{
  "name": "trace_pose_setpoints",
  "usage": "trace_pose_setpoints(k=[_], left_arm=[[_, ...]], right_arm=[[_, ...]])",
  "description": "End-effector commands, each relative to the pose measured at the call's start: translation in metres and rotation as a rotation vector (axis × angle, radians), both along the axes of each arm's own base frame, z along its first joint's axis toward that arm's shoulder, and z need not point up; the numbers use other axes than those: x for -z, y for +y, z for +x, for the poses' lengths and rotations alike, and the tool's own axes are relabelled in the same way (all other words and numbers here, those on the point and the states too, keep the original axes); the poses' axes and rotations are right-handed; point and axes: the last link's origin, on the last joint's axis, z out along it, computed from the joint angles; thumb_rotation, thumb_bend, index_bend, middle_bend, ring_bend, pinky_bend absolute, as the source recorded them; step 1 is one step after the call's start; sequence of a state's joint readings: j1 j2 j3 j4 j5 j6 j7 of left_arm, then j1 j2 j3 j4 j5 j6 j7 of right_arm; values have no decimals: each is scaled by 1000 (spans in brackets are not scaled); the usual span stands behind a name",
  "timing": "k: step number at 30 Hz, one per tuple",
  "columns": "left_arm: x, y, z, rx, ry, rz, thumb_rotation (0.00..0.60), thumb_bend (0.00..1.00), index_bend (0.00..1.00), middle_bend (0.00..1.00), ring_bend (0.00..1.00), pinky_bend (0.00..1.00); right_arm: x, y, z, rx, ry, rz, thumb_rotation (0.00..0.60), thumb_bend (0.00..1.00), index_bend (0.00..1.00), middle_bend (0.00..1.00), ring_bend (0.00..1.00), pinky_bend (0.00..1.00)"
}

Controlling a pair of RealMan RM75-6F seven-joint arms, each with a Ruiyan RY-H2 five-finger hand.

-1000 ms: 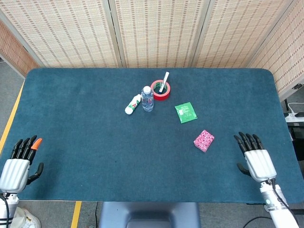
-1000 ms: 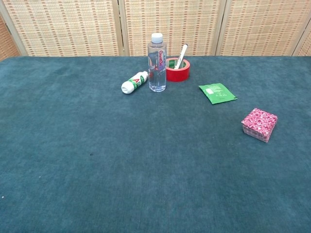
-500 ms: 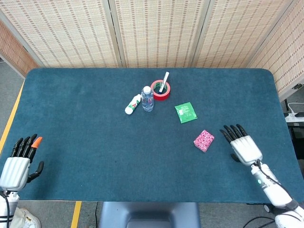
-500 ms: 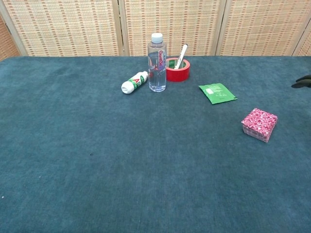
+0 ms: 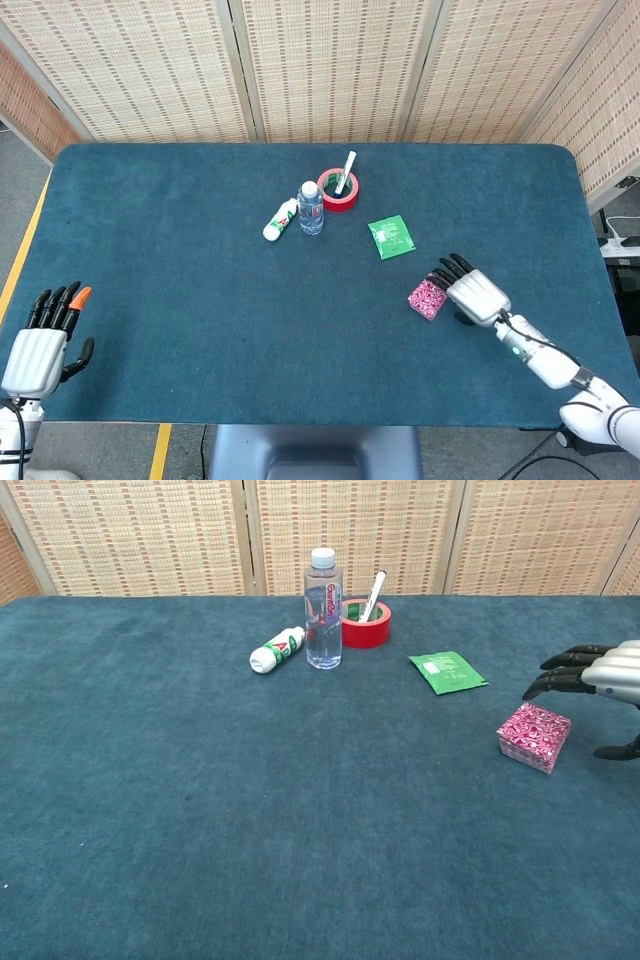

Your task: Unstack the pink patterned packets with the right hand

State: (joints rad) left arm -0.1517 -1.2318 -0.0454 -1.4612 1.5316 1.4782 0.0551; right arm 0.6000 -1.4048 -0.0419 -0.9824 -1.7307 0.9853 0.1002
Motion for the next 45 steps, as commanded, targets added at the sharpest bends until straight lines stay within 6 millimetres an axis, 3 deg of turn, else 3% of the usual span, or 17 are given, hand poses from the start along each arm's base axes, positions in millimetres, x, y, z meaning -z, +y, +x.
trace_pose_setpoints(k=[1,15,45], left_arm=[[0,0,0,0,0,0,600,458,0,0,0,0],[-2,-1,-1,2,-6,3,600,458,0,0,0,0],[-4,0,-2,-3,-9,4,600,457,0,0,0,0]], right_arm=[[6,-3,5,-24,7,17,600,189,163,145,0,0],[21,-15,16,-48,61,28,600,189,177,153,0,0],[29,-19,22,-51,68,16,600,189,298,228,0,0]])
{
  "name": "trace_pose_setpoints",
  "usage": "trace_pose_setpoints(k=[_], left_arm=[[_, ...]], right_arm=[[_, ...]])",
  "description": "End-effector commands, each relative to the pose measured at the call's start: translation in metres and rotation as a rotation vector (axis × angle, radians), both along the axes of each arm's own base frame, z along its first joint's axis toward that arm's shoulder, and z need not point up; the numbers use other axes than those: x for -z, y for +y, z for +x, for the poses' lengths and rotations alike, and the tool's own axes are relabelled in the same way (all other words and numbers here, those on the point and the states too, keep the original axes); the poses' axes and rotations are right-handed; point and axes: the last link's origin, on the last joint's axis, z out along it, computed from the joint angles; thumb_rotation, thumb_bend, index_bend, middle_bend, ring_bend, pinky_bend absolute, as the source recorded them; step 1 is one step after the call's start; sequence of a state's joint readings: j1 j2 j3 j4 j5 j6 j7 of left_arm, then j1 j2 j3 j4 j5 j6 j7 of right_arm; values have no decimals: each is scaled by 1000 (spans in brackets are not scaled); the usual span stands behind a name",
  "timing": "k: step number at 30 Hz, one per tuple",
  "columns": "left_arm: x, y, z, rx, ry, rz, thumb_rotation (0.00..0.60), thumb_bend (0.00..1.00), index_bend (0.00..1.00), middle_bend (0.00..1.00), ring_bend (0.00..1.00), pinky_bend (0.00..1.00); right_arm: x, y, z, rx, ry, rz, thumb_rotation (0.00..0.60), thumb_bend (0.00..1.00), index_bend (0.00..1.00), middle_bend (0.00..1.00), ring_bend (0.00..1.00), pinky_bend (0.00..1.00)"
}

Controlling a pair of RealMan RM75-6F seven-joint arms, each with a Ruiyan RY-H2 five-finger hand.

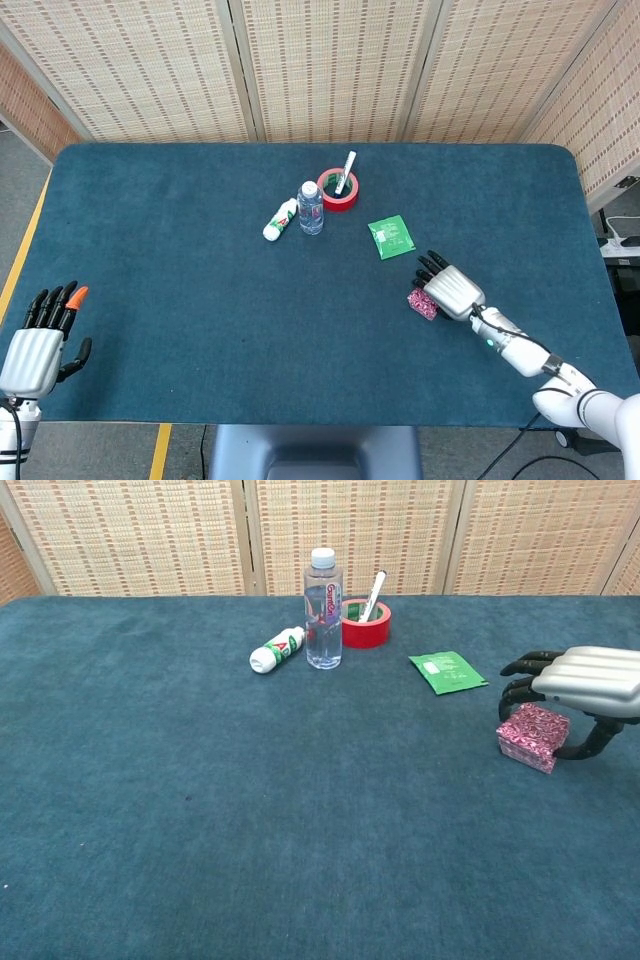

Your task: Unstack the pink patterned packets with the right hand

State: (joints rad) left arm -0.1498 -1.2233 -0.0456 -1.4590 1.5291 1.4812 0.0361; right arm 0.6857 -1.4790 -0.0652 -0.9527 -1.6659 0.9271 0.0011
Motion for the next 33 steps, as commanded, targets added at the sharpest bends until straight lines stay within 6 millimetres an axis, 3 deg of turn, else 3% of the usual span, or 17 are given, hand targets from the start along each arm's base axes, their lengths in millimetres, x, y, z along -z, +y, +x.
trace_pose_setpoints(k=[1,10,33], left_arm=[[0,0,0,0,0,0,600,457,0,0,0,0],[0,-1,0,2,0,0,600,458,0,0,0,0],[-1,-2,1,9,-3,2,600,457,0,0,0,0]], right_arm=[[0,0,0,1,-1,-1,600,189,301,228,0,0],[0,1,1,-2,-4,-3,600,189,328,245,0,0],[0,4,3,-30,-6,-17,600,190,632,425,197,0]])
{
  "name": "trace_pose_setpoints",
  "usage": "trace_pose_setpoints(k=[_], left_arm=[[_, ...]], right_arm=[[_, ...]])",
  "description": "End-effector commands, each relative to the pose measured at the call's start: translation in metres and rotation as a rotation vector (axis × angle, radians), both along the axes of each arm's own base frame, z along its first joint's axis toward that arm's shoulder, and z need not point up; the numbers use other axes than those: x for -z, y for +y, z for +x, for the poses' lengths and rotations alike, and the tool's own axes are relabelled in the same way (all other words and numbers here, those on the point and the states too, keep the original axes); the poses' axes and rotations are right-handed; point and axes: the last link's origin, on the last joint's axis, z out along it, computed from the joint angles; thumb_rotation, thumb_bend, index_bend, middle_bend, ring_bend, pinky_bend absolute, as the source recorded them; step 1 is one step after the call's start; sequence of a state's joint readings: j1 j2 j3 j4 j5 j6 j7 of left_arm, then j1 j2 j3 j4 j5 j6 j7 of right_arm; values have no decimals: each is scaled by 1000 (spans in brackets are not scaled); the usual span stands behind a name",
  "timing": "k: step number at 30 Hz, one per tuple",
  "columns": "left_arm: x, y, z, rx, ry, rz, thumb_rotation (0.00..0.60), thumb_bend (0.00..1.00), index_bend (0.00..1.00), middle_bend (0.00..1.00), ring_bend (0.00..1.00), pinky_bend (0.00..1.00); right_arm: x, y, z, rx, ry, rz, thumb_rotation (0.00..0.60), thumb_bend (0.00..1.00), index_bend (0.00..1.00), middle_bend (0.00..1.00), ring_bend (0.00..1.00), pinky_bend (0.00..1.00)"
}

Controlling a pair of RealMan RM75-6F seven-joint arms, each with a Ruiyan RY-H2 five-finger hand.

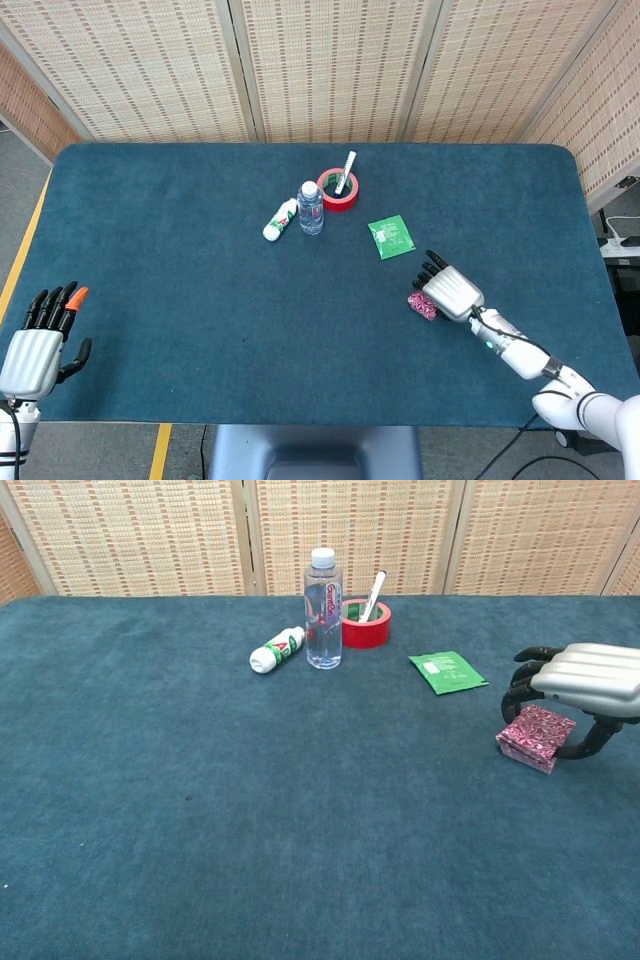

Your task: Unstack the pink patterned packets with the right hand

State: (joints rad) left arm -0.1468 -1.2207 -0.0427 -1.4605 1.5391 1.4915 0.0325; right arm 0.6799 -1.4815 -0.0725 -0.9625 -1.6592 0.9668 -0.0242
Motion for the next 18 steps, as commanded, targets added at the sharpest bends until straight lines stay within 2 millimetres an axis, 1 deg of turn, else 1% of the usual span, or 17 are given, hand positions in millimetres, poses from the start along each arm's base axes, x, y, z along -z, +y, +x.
trace_pose_setpoints(k=[1,7,18], left_arm=[[0,0,0,1,-1,-1,600,457,0,0,0,0],[0,0,0,0,-2,0,600,457,0,0,0,0],[0,0,0,3,-2,-2,600,458,0,0,0,0]], right_arm=[[0,0,-1,-2,5,-2,600,190,634,427,198,0],[-1,1,-1,-4,8,-3,600,189,642,431,201,0],[-9,1,6,-25,-6,-24,600,190,664,445,218,0]])
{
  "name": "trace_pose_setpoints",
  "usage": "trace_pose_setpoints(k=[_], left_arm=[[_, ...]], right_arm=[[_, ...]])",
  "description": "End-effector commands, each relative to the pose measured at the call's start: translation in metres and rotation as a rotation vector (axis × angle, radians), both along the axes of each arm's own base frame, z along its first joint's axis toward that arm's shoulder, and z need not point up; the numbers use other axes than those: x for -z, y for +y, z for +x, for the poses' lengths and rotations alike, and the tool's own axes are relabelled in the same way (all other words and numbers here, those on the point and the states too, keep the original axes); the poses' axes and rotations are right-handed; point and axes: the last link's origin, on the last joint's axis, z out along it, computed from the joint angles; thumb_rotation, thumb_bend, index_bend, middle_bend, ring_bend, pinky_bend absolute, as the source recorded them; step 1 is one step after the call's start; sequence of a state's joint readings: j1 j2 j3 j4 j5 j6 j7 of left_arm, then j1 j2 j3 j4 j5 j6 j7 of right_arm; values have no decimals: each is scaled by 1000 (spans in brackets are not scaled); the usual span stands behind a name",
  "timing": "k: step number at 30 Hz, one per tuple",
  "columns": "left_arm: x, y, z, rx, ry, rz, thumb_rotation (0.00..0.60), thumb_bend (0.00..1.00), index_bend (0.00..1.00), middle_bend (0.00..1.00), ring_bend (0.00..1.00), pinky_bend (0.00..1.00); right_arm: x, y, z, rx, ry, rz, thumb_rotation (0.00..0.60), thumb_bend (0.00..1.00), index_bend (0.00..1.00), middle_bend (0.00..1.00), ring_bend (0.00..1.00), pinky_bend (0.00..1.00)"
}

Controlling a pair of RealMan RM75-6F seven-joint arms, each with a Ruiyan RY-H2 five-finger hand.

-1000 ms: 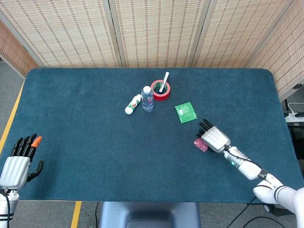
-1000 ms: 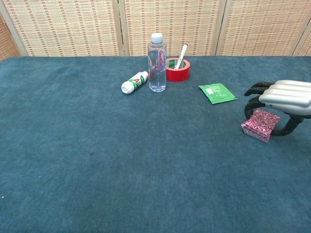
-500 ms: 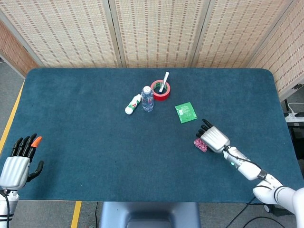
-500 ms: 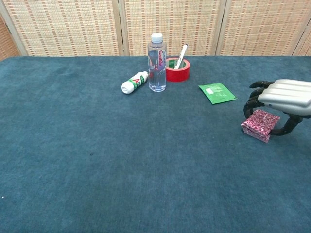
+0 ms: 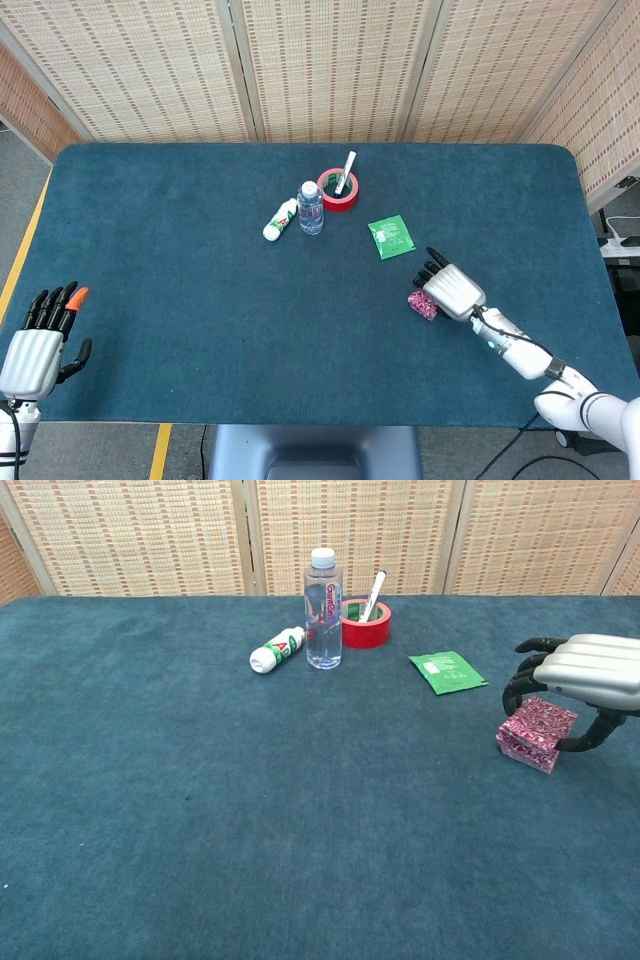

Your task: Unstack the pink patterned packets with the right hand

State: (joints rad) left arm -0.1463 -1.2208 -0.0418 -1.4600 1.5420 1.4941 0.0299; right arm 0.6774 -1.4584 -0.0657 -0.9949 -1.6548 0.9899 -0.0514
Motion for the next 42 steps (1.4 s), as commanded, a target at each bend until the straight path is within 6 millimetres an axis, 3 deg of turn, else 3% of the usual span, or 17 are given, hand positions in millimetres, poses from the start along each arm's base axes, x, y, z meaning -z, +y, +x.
trace_pose_setpoints(k=[1,10,17,24,31,34,37,39,42], left_arm=[[0,0,0,1,0,-2,600,458,0,0,0,0],[-1,-1,1,5,-3,2,600,458,0,0,0,0],[-2,-2,1,6,-3,3,600,457,0,0,0,0],[-1,-3,1,7,-2,1,600,457,0,0,0,0],[-5,-5,2,12,-9,9,600,458,0,0,0,0],[-6,-5,1,11,-12,13,600,457,0,0,0,0],[-7,-5,0,10,-13,14,600,457,0,0,0,0],[-8,-5,0,8,-14,13,600,457,0,0,0,0],[-9,-5,-1,7,-14,14,600,458,0,0,0,0]], right_arm=[[-2,0,2,-7,-3,-5,600,191,664,446,218,0],[-8,7,17,-45,-54,-13,600,190,670,452,218,0],[0,21,38,-119,-77,21,600,190,668,452,220,0],[26,40,60,-180,-87,108,600,190,659,452,216,0],[56,45,76,-205,-74,164,600,190,620,452,204,0],[62,46,77,-202,-64,175,600,190,524,430,179,0],[65,46,76,-193,-38,172,600,190,316,308,118,0],[64,45,73,-197,8,166,600,190,112,195,51,0],[62,47,72,-195,31,156,600,190,0,89,0,0]])
